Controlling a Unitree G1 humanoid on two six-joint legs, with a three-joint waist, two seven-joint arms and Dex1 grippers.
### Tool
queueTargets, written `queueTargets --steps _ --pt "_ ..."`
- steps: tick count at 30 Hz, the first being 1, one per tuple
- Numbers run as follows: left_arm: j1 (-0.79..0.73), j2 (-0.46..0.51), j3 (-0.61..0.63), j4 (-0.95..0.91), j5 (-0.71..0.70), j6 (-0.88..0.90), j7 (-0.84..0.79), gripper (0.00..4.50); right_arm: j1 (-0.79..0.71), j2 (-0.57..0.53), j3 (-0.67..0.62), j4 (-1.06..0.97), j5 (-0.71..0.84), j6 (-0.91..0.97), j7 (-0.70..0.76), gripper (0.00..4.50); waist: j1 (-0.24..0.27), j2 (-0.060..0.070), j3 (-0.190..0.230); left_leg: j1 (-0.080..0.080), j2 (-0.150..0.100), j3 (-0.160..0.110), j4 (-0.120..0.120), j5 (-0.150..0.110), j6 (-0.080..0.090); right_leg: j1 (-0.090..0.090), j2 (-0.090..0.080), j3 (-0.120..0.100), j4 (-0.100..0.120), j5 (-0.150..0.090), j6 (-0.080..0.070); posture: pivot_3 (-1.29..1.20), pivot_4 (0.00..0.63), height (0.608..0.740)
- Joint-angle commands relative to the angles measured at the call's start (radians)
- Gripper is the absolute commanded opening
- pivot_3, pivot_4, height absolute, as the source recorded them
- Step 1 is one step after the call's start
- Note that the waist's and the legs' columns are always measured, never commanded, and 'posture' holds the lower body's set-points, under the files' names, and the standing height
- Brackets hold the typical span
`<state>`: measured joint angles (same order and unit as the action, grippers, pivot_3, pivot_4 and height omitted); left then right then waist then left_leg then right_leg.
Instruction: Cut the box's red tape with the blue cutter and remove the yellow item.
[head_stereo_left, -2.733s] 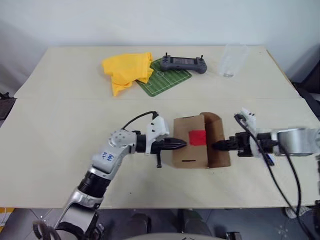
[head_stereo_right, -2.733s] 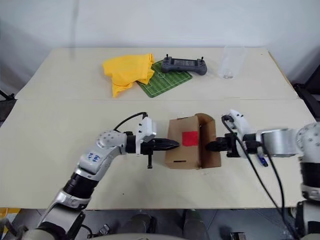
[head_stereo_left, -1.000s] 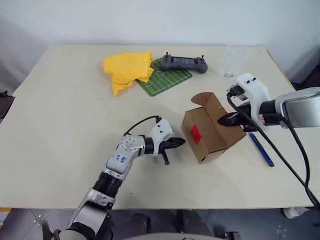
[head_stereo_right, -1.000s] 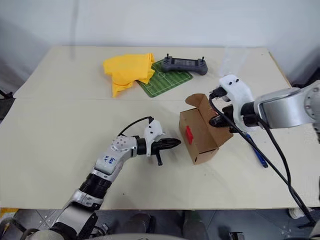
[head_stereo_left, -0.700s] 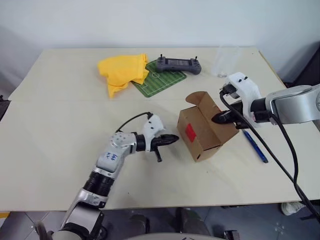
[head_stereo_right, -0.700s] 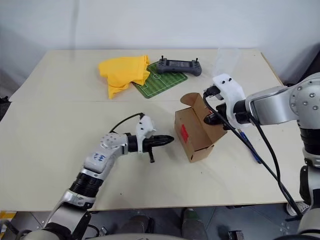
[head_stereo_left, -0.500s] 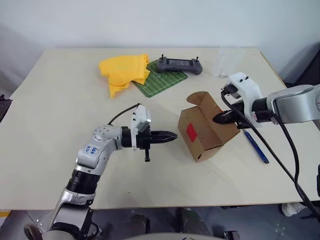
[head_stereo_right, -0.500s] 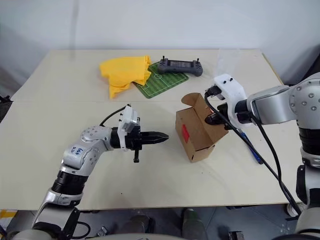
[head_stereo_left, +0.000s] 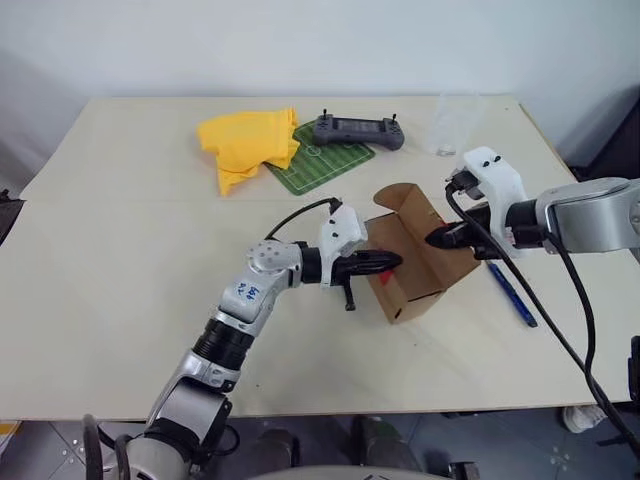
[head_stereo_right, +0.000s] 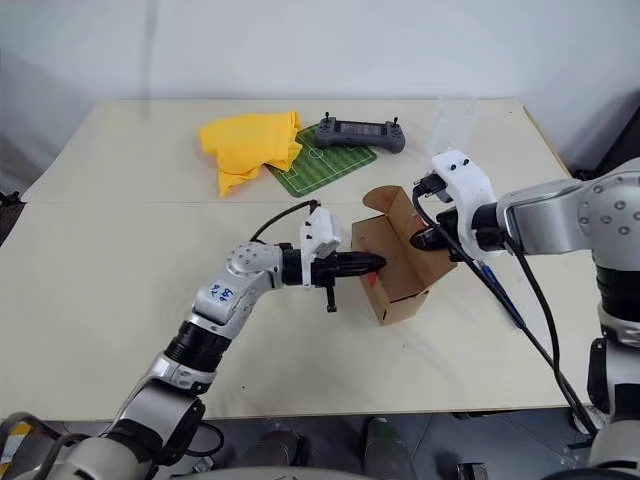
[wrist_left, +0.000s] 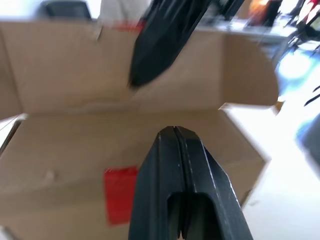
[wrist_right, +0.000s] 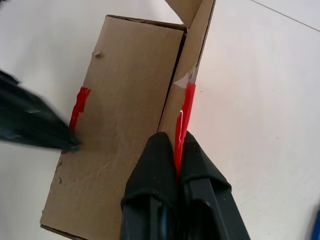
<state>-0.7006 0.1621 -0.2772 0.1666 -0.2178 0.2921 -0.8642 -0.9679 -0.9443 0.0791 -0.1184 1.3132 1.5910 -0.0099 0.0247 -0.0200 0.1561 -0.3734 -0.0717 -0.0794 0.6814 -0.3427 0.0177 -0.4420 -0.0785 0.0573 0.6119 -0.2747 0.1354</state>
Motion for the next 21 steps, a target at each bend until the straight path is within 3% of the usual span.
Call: queueTargets --steps 1,6,17,21 --pt "-0.023 -0.025 -0.017 0.024 0.048 -0.043 0.04 0.0 0.048 0.028 0.039 -0.006 -0.028 0.023 0.001 0.02 0.0 0.0 0.0 0.001 0.0 0.0 0.0 0.0 0.0 0.001 0.0 0.0 0.0 0.0 0.0 0.0 0.15 0.74" --pt "-0.015 -0.037 -0.033 0.034 0.078 -0.04 0.058 0.0 0.085 0.017 0.018 -0.024 -0.046 0.023 0.02 0.02 0.002 -0.001 -0.001 0.003 0.0 -0.001 0.0 0.0 0.001 0.005 0.0 0.0 -0.001 0.0 0.0 0.0 0.15 0.74" --pt "0.043 0.088 -0.021 -0.056 0.075 0.094 0.021 0.0 0.098 -0.086 0.023 -0.054 -0.234 0.023 0.165 0.02 0.004 0.001 -0.002 0.004 0.0 -0.01 -0.001 -0.001 0.0 0.012 -0.001 -0.001 -0.008 0.0 0.0 0.0 0.15 0.74" --pt "0.067 0.112 -0.023 -0.078 0.072 0.127 0.018 0.0 0.078 -0.107 0.042 -0.058 -0.299 0.023 0.243 0.02 0.002 0.008 0.002 -0.004 -0.001 -0.007 -0.001 -0.001 0.0 0.0 -0.001 -0.001 -0.004 0.0 0.0 0.0 0.15 0.74"
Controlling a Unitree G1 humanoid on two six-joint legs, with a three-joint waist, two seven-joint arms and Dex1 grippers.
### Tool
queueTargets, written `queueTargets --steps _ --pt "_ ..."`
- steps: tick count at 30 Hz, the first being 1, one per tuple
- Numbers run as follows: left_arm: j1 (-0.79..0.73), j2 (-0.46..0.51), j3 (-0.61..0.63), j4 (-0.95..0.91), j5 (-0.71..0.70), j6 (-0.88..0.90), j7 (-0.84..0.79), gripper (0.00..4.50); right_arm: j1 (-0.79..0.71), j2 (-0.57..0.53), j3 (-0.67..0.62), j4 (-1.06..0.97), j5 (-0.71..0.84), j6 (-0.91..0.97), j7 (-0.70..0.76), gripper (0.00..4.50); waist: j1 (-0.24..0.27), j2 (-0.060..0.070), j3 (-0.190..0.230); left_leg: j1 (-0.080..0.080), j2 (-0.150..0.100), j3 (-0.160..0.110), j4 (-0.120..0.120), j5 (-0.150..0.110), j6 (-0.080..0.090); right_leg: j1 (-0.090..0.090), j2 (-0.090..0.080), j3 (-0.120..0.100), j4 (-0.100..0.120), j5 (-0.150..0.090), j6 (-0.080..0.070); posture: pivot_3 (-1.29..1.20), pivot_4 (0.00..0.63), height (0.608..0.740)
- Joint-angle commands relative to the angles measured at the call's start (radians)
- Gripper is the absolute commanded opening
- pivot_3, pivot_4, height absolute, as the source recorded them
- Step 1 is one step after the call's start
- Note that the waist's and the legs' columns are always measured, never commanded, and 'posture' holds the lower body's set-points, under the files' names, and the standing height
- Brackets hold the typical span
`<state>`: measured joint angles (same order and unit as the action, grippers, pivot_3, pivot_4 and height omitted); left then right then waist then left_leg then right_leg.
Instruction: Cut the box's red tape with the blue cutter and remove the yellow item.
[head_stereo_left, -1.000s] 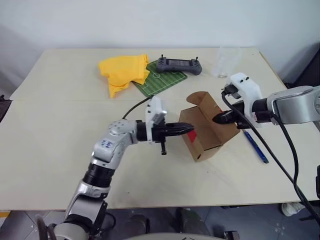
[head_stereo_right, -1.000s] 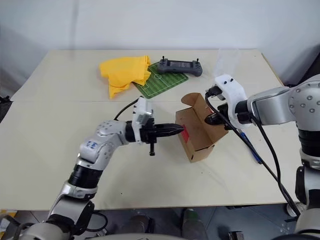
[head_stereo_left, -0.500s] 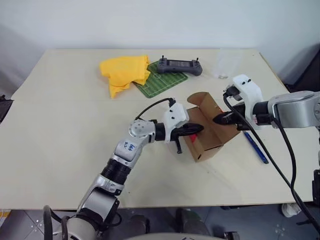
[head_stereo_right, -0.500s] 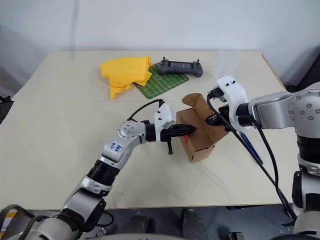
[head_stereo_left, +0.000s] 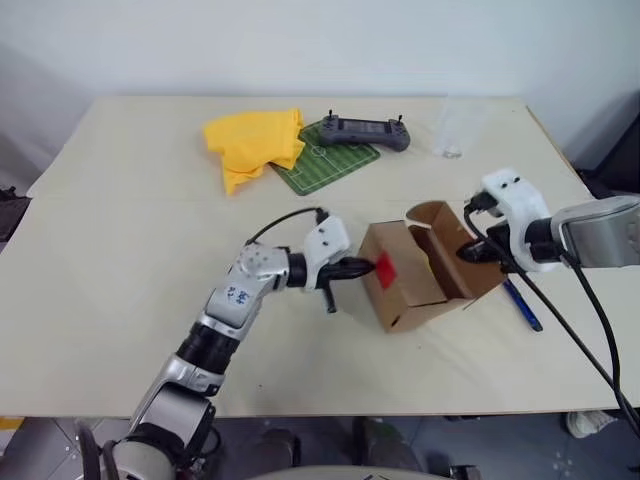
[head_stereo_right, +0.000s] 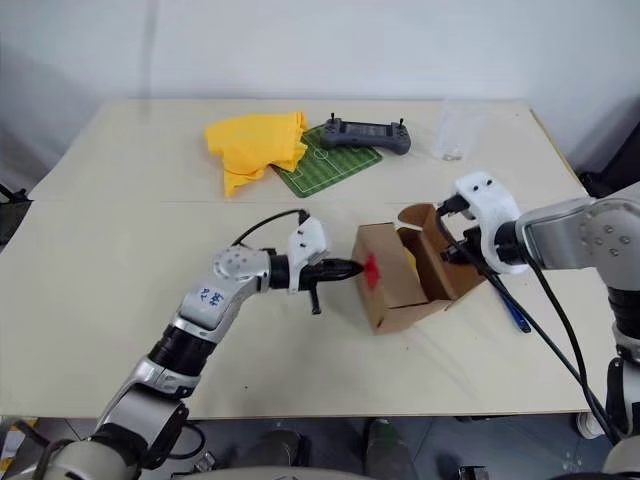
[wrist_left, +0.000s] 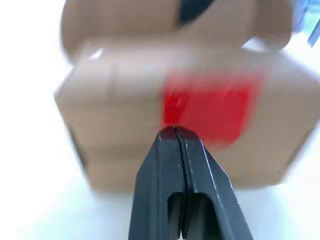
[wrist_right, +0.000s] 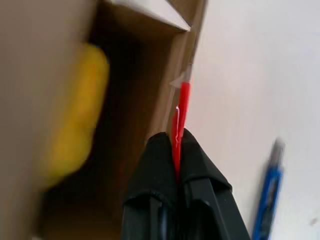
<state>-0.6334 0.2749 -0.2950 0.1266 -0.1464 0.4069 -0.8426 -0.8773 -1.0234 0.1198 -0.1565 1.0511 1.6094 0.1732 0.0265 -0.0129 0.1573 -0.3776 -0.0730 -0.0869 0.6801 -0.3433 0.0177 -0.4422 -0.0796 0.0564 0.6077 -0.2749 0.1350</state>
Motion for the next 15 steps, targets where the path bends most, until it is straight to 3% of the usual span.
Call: queueTargets --steps 1,4,7,11,15 --pt "0.004 -0.003 -0.006 -0.041 0.002 0.012 0.001 0.0 -0.013 -0.031 0.009 -0.028 -0.045 0.005 0.079 0.02 0.0 0.002 0.001 -0.005 0.0 0.001 0.001 0.001 -0.001 -0.006 0.0 0.0 0.005 0.0 0.0 0.0 0.15 0.74" --pt "0.008 -0.017 0.004 -0.05 -0.006 0.0 0.01 0.0 -0.008 -0.029 0.016 -0.045 -0.072 0.005 0.117 0.02 0.002 0.002 0.001 -0.017 -0.001 0.002 0.002 0.002 -0.003 -0.022 0.0 -0.004 0.012 0.0 -0.001 0.0 0.15 0.74" --pt "0.007 -0.021 0.026 -0.07 -0.029 -0.006 0.003 0.0 -0.006 -0.019 0.018 -0.054 -0.098 0.005 0.142 0.02 0.002 0.002 0.001 -0.018 -0.001 0.003 0.003 0.002 -0.002 -0.022 0.0 -0.005 0.01 0.0 -0.001 0.0 0.15 0.74" --pt "0.01 0.076 0.077 -0.103 -0.068 0.013 -0.083 0.0 -0.021 -0.006 0.011 -0.059 -0.131 0.005 0.155 0.02 -0.002 0.002 0.001 -0.018 -0.001 0.003 0.003 0.002 -0.002 -0.022 0.0 -0.005 0.01 0.0 -0.001 0.0 0.15 0.74" --pt "0.028 0.074 0.082 -0.137 -0.108 0.043 -0.09 0.0 -0.038 -0.008 0.004 -0.066 -0.139 0.005 0.169 0.02 -0.001 0.004 0.002 -0.018 0.0 0.004 0.003 0.002 -0.002 -0.022 0.0 -0.004 0.011 0.0 -0.001 0.0 0.15 0.74"
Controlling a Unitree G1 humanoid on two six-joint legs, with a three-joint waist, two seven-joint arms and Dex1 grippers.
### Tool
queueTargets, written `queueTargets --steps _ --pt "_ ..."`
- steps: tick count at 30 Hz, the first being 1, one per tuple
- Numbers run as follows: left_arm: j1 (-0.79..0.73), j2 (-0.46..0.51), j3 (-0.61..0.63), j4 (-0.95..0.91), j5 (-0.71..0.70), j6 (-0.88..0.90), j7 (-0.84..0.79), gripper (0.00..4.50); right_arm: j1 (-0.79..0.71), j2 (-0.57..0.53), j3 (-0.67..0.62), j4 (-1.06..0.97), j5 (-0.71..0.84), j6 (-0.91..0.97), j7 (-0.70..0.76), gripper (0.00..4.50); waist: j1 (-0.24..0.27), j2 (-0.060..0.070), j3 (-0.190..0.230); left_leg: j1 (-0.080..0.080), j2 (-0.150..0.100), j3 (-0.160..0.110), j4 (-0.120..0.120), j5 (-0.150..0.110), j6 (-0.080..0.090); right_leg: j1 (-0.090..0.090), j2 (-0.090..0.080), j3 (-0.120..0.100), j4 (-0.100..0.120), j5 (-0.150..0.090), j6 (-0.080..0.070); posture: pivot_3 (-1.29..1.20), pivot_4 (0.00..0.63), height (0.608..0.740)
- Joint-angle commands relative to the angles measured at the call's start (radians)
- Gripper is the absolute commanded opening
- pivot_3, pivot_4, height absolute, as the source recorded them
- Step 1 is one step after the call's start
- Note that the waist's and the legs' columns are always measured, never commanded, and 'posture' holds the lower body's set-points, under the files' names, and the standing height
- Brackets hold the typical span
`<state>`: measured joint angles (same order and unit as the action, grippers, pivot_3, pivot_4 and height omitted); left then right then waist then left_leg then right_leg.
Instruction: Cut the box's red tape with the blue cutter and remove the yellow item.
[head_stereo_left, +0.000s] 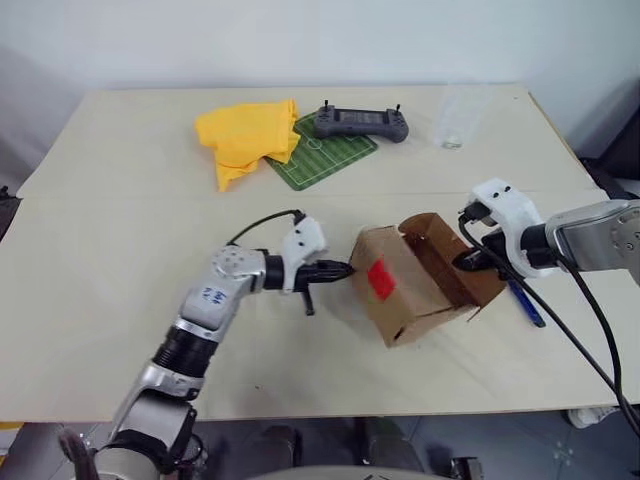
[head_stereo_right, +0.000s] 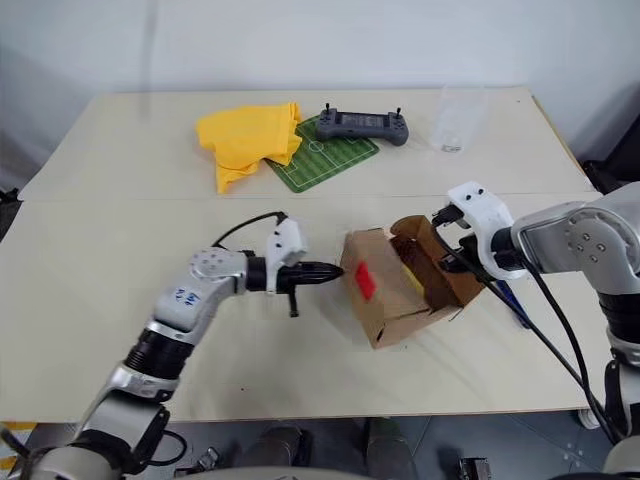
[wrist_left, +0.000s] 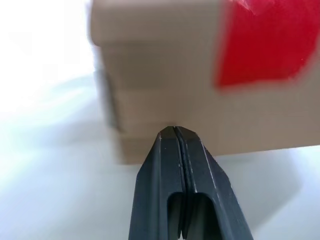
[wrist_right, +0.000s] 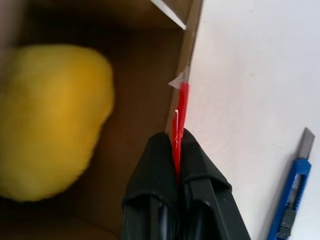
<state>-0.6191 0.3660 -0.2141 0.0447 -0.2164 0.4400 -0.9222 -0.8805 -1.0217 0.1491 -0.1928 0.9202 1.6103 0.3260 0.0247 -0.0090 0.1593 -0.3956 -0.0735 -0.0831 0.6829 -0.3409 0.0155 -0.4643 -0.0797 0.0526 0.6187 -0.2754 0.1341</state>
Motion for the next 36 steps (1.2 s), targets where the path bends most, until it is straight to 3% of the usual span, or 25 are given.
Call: queueTargets --steps 1,10,26,36 --pt "0.019 -0.022 -0.012 -0.058 -0.034 0.006 -0.011 0.0 -0.038 -0.009 -0.027 -0.032 -0.007 0.004 0.017 0.02 0.003 0.0 0.0 0.0 0.0 0.0 0.0 0.0 0.0 0.0 0.0 0.0 0.0 0.0 0.0 0.0 0.15 0.74" --pt "0.028 -0.125 -0.075 -0.06 -0.018 0.013 0.035 0.0 -0.07 0.021 -0.03 -0.059 0.034 0.004 -0.012 0.02 0.01 0.0 0.0 0.0 -0.001 0.0 0.0 0.0 0.001 0.0 -0.001 -0.001 0.0 0.0 0.0 0.0 0.15 0.74" --pt "0.037 -0.044 -0.084 -0.062 -0.007 0.032 0.01 0.0 -0.138 0.048 -0.037 -0.101 0.181 0.004 -0.118 0.02 0.001 0.0 0.0 0.002 -0.001 0.003 0.001 0.0 0.001 0.0 0.0 0.003 0.002 0.0 0.0 0.0 0.15 0.74" --pt "0.046 0.058 0.025 -0.139 -0.12 0.174 -0.025 0.0 -0.107 0.049 -0.034 -0.126 0.292 0.004 -0.231 0.02 0.0 0.0 0.0 0.003 -0.001 0.003 0.001 0.0 0.001 0.001 0.0 0.003 0.003 0.0 0.0 0.0 0.15 0.74"
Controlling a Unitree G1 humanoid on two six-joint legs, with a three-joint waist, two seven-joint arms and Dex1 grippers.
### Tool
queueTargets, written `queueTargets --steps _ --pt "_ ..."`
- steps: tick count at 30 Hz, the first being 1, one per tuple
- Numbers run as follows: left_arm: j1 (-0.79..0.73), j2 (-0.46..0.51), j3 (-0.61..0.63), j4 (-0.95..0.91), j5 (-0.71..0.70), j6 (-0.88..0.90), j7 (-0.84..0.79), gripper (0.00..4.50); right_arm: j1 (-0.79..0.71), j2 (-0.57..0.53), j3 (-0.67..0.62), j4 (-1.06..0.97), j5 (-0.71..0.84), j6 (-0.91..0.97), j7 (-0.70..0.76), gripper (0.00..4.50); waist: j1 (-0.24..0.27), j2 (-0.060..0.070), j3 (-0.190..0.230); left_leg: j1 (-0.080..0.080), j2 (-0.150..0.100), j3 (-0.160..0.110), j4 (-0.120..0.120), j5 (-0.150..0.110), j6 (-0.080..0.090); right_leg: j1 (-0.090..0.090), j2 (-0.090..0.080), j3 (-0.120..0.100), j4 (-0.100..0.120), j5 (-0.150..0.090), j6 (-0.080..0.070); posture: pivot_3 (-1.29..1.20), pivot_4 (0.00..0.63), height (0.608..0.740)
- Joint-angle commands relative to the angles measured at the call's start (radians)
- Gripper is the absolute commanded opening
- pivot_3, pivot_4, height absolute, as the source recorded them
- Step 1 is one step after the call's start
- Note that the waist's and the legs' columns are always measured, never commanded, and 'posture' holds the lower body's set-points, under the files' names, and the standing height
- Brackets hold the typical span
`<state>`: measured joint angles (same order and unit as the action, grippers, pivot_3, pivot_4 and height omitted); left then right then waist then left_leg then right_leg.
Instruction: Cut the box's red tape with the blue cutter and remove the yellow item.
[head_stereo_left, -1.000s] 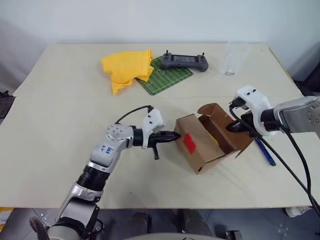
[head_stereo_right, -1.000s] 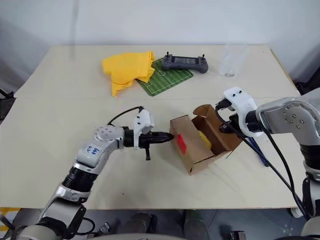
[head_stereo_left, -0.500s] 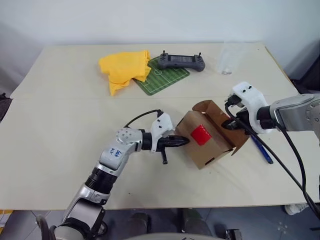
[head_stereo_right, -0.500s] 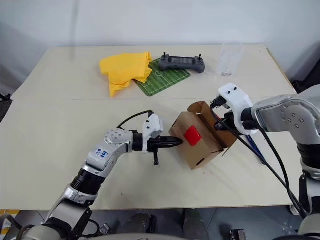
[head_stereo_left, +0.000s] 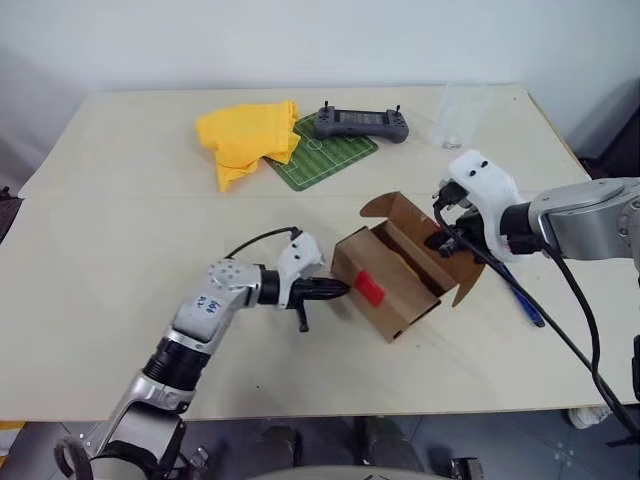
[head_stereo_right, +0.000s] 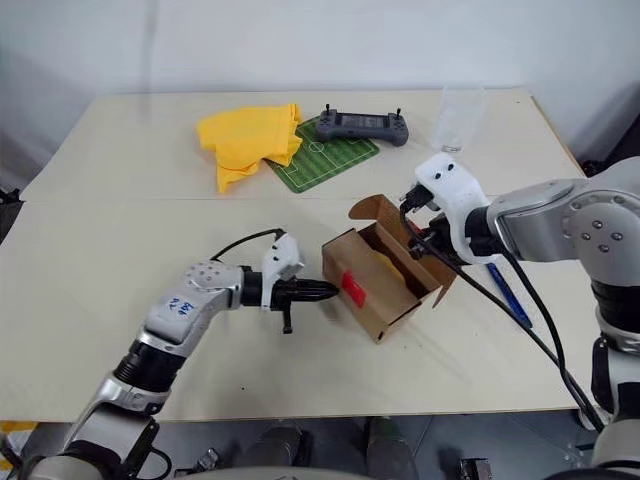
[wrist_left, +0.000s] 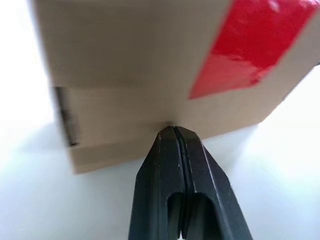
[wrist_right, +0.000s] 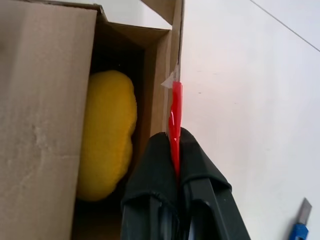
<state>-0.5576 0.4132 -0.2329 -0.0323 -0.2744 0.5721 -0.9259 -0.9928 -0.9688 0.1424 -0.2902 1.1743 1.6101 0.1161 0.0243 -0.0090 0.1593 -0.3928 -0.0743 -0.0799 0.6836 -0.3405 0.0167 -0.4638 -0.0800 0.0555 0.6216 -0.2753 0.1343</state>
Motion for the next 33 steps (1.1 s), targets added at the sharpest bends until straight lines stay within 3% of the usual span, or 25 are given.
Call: queueTargets --steps 1,5,10,14,18,23,28,33 --pt "-0.02 0.025 0.075 -0.096 -0.13 0.1 -0.055 0.0 0.005 -0.006 -0.026 -0.028 0.039 0.004 -0.028 0.02 0.0 0.0 0.0 0.0 0.0 0.0 0.0 0.0 0.0 0.0 0.0 0.0 0.0 0.0 0.0 0.0 0.15 0.74" --pt "-0.032 0.083 0.163 -0.236 -0.378 0.307 -0.15 0.0 0.003 -0.009 -0.027 -0.026 0.051 0.004 -0.048 0.02 -0.002 0.0 0.0 0.0 0.0 0.0 0.0 0.0 0.0 0.0 0.0 0.0 0.0 0.0 0.0 0.0 0.15 0.74" --pt "-0.055 0.059 0.184 -0.274 -0.447 0.346 -0.105 0.0 0.001 -0.008 -0.026 -0.023 0.055 0.004 -0.063 0.02 0.0 0.0 0.0 0.001 0.0 0.0 0.0 0.0 0.0 0.001 0.0 0.0 0.0 0.0 0.0 0.0 0.15 0.74" --pt "-0.072 0.003 0.16 -0.247 -0.406 0.291 -0.046 0.0 -0.001 -0.006 -0.025 -0.019 0.056 0.004 -0.07 0.02 -0.001 0.0 0.0 0.001 0.0 0.0 0.0 0.0 0.0 0.001 0.0 0.0 0.0 0.0 0.0 0.0 0.15 0.74" --pt "-0.106 -0.065 -0.004 -0.128 -0.166 0.064 0.035 0.0 0.001 0.0 -0.027 -0.02 0.059 0.004 -0.077 0.02 0.002 0.0 0.0 0.002 -0.001 0.001 0.0 0.0 0.0 0.002 0.0 0.0 0.0 0.0 0.0 0.0 0.15 0.74" --pt "-0.123 -0.093 -0.083 -0.05 -0.046 -0.072 0.041 0.0 0.003 0.003 -0.027 -0.019 0.063 0.004 -0.082 0.02 -0.001 0.0 0.0 0.002 0.0 0.002 0.0 0.0 0.001 0.001 0.0 0.001 0.0 0.0 0.0 0.0 0.15 0.74" --pt "-0.123 -0.045 -0.108 -0.062 -0.003 -0.059 0.017 0.0 0.022 -0.018 -0.034 -0.021 0.065 0.004 -0.077 0.02 0.0 0.0 0.0 0.002 0.0 0.003 0.0 0.0 0.0 0.001 0.0 0.002 0.001 0.0 0.0 0.0 0.15 0.74" --pt "-0.102 0.073 -0.118 -0.134 -0.029 0.041 -0.058 0.0 0.03 -0.07 -0.04 -0.006 0.021 0.004 -0.037 0.02 -0.001 0.0 0.0 0.002 0.001 0.003 0.0 0.0 0.0 0.001 0.0 0.002 0.001 0.0 0.0 0.0 0.15 0.74"
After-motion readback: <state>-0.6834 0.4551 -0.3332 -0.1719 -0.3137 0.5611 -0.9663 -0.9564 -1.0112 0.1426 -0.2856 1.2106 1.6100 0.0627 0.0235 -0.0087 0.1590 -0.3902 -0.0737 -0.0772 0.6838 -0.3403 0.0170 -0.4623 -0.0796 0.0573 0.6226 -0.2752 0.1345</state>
